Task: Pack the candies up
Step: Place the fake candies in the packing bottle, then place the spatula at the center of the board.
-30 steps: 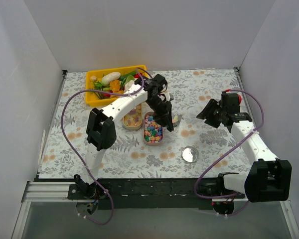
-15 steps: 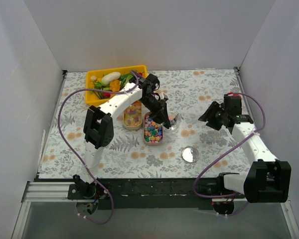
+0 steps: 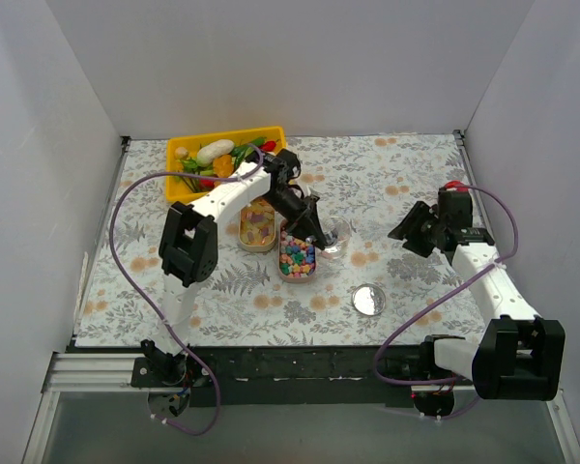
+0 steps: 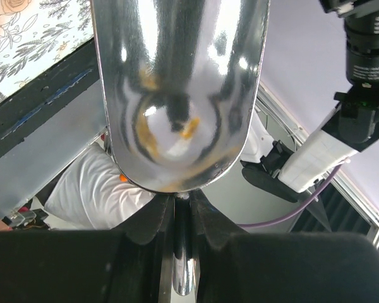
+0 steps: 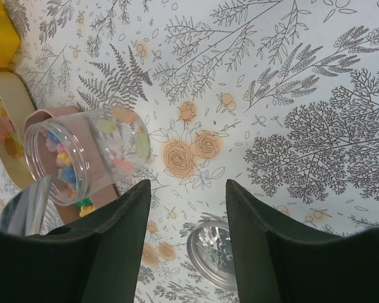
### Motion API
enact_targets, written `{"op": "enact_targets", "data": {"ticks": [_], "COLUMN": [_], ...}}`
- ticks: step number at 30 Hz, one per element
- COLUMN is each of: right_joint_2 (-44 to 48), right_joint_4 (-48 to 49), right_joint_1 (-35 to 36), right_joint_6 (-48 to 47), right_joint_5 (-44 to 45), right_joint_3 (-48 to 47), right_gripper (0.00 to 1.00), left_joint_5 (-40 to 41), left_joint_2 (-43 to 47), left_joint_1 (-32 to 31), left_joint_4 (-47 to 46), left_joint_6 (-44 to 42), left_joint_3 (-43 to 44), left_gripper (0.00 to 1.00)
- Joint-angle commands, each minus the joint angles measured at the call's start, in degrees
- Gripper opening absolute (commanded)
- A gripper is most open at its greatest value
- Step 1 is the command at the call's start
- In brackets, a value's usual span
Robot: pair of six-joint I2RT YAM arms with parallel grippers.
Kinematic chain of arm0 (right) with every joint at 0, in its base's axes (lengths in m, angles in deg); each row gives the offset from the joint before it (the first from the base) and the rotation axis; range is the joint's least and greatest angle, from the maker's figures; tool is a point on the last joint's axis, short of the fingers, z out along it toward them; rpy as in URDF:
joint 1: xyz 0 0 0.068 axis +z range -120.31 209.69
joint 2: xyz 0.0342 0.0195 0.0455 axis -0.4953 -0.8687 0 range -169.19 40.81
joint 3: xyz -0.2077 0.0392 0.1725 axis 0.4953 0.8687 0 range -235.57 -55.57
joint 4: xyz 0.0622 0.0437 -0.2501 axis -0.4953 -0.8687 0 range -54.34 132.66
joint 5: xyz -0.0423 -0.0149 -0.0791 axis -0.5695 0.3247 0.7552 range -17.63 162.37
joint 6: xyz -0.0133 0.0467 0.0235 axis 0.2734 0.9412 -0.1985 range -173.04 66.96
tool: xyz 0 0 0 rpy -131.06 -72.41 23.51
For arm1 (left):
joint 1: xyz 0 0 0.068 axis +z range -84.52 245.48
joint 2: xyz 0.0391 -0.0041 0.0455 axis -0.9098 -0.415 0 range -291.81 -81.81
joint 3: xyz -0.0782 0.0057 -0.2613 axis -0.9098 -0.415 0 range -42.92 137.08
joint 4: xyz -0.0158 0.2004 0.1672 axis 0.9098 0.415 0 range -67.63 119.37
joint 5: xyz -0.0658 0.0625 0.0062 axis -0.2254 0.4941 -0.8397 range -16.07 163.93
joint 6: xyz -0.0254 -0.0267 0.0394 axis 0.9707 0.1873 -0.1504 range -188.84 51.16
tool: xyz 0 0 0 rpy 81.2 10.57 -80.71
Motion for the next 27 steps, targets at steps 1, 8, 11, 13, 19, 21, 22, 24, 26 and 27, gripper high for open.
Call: {"op": "enact_targets", "data": {"ticks": [1,8,11,13,19,21,22,24,26,27], "right_joint_2": [1.2,1.4,1.9,2.6,5.2,5.5,5.1,4.1,3.1,2.5], "right_joint_4": [1.1,0.7,-0.2,-1.1,-3.2,-3.7,-4.1,-4.2,-4.2,-4.1], "right_joint_1": [-0.4,-0.4,-0.3,-0.2,3.9,8.9,13.6,18.3,23.3,24.4], "right_joint_6": [-0.5,-1.7,-3.2,-4.5,-6.1,-6.9,-7.4,-8.4,-8.6,-8.6], "right_joint_5": [-0.9,-3.9,-5.6,-6.8,-6.0,-2.4,-0.6,3.7,4.4,4.6], "right_joint_3": [0.1,-2.1,-3.5,-4.3,-9.9,-12.7,-13.6,-15.8,-16.6,-16.6], "right_gripper": [0.58,0.59,0.59,0.60,0.60,0.60,0.60,0.60,0.60,0.60], "left_joint_5": [-2.7,18.7,36.0,47.5,64.4,67.1,68.4,72.1,75.5,76.5], "left_joint_2": [2.0,8.1,17.0,22.7,47.9,52.6,53.1,53.5,52.8,52.1], "left_joint_1": [1.0,0.4,-0.4,-0.6,-1.3,-2.0,-3.0,-4.7,-7.7,-8.7], "left_joint_4": [2.6,2.5,-1.2,-4.7,-16.5,-17.9,-18.2,-19.9,-20.7,-21.1], "left_joint_6": [1.0,-2.2,0.5,6.4,16.6,19.9,21.1,23.4,26.5,27.6], "left_joint_3": [5.9,8.5,-1.0,-8.3,-40.3,-50.5,-53.4,-59.0,-60.9,-62.6], "left_gripper": [0.00,0.00,0.00,0.00,0.00,0.00,0.00,0.00,0.00,0.00]}}
